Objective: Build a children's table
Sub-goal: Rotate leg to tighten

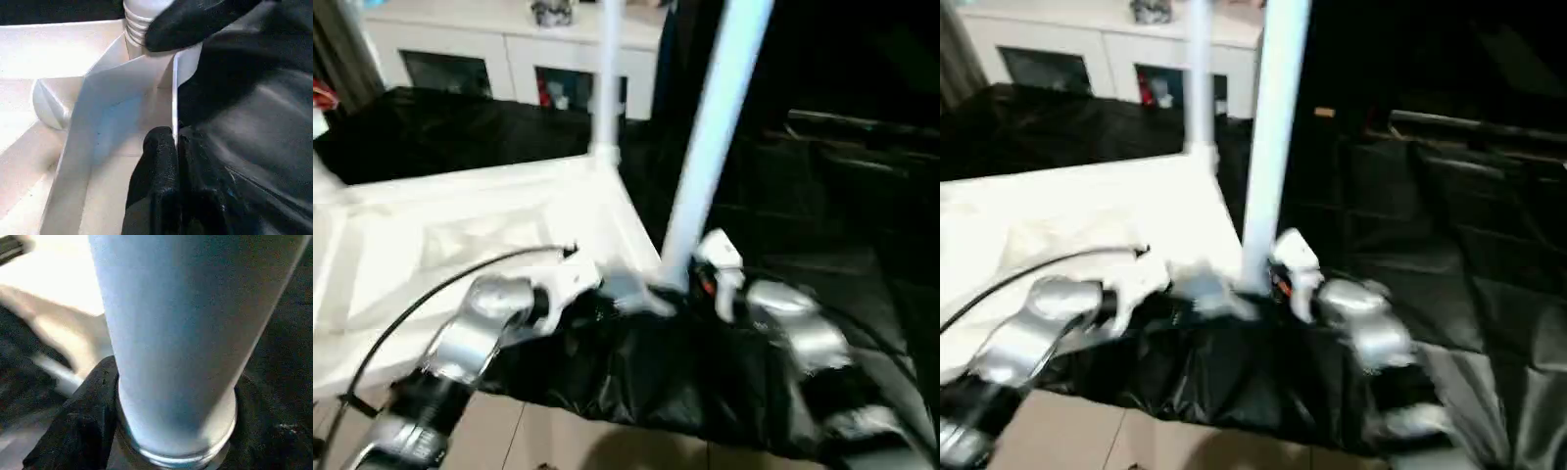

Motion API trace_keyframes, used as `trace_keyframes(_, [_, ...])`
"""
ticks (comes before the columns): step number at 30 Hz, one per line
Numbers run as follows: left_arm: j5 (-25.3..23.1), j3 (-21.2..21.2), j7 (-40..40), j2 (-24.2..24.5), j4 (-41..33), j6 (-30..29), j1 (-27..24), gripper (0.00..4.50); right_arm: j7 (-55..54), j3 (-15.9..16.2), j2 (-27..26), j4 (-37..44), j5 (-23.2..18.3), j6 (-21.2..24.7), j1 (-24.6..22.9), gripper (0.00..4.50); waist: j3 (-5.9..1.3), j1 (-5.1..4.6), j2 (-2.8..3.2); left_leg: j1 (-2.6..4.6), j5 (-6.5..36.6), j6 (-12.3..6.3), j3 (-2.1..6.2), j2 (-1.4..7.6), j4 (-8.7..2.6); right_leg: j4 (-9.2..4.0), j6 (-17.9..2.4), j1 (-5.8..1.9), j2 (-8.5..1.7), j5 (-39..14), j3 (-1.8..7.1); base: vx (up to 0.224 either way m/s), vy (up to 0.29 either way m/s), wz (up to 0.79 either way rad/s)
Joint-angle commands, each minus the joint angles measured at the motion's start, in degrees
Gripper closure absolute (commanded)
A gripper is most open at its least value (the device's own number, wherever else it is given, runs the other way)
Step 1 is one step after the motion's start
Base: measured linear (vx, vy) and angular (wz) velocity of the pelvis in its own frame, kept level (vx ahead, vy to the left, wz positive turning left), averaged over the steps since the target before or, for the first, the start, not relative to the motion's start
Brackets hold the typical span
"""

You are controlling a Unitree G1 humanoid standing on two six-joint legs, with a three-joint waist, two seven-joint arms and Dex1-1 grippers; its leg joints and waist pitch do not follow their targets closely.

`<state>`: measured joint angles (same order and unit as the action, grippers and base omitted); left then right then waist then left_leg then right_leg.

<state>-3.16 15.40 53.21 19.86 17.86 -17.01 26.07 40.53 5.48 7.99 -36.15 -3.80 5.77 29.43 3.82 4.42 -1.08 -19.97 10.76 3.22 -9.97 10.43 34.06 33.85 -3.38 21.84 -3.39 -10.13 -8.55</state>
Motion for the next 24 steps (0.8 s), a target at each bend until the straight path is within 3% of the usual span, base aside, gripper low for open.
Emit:
trace_keyframes(1, [-0.22,-0.62,-7.65,-5.33,1.76,-0.31,4.55,4.5,-9.66,0.02,-6.68,-4.51,0.48,0.49,1.69,1.8,-3.92,-0.19,0.07,0.62,11.17,-1.85,1.53,3.74,-3.89,-5.77,-4.02,-2.41,-6.75,-24.01,4.69,0.0,0.0,0.0])
trace_keyframes(3, [-0.95,-0.61,-9.71,-6.4,3.14,-0.4,5.55,4.5,-12.89,-0.2,-8.55,-5.76,1.12,-0.45,2.48,1.8,-4.15,-0.37,0.15,0.56,10.24,-0.86,1.72,3.79,-3.95,-5.26,-5.08,-2.52,-6.79,-21.52,4.73,0.0,0.0,0.0])
trace_keyframes(7, [-1.32,-0.68,-10.33,-7.19,4.01,-0.06,6.28,4.5,-10.49,1.62,-9.61,-5.49,2.33,-2.83,2.4,1.8,-4.41,0.16,0.1,0.28,7.98,-2.16,1.37,3.83,-3.79,-4.39,-6.48,-2.8,-6.92,-15.5,5.15,0.0,0.0,0.0])
trace_keyframes(8, [-1.28,-0.66,-10.17,-7.15,3.88,-0.05,6.22,4.5,-10.0,1.8,-9.53,-5.28,2.37,-2.94,2.3,1.25,-4.4,0.36,0.08,0.2,7.21,-2.65,1.32,3.84,-3.82,-4.2,-6.77,-2.85,-6.89,-14.24,5.18,0.0,0.0,0.0])
trace_keyframes(9, [-1.2,-0.48,-9.48,-6.88,3.58,0.36,6.06,4.5,-8.93,1.97,-9.31,-5.11,2.21,-3.03,2.17,1.11,-4.36,0.41,0.09,0.14,6.93,-2.89,1.29,3.83,-3.83,-4.18,-6.95,-2.87,-6.85,-13.87,5.17,0.0,0.0,0.0])
trace_keyframes(12, [-0.29,-0.15,-6.3,-5.3,1.76,1.85,4.57,4.5,-5.86,1.44,-7.69,-4.58,1.01,-3.17,2.01,1.04,-4.19,0.48,0.03,0.07,7.87,-3.08,1.3,3.75,-3.84,-4.5,-6.35,-2.98,-6.96,-16.26,5.08,0.0,0.0,0.0])
trace_keyframes(13, [0.01,-0.13,-5.47,-4.91,1.24,1.87,4.08,4.5,-5.29,1.4,-7.11,-4.55,1.13,-3.49,2.09,0.73,-4.18,0.41,0.0,0.07,8.09,-2.98,1.35,3.85,-3.89,-4.5,-6.18,-3.0,-6.91,-16.72,5.07,0.0,0.0,0.0])
trace_keyframes(15, [0.26,-0.07,-4.72,-4.54,0.78,2.02,3.65,4.5,-4.67,1.4,-6.54,-4.47,1.2,-3.77,2.14,0.67,-4.14,0.36,0.03,0.07,8.54,-2.89,1.37,3.85,-3.88,-4.55,-6.13,-2.98,-6.92,-17.34,5.04,0.0,0.0,0.0])
trace_keyframes(24, [3.53,0.65,4.61,0.27,-4.66,4.38,-0.59,4.5,15.8,3.8,3.24,2.39,-1.92,-3.55,0.14,0.67,-4.16,0.58,-0.14,-0.05,8.05,-4.56,1.31,3.91,-3.73,-4.29,-6.34,-3.12,-6.65,-16.22,5.05,0.0,0.0,0.0])
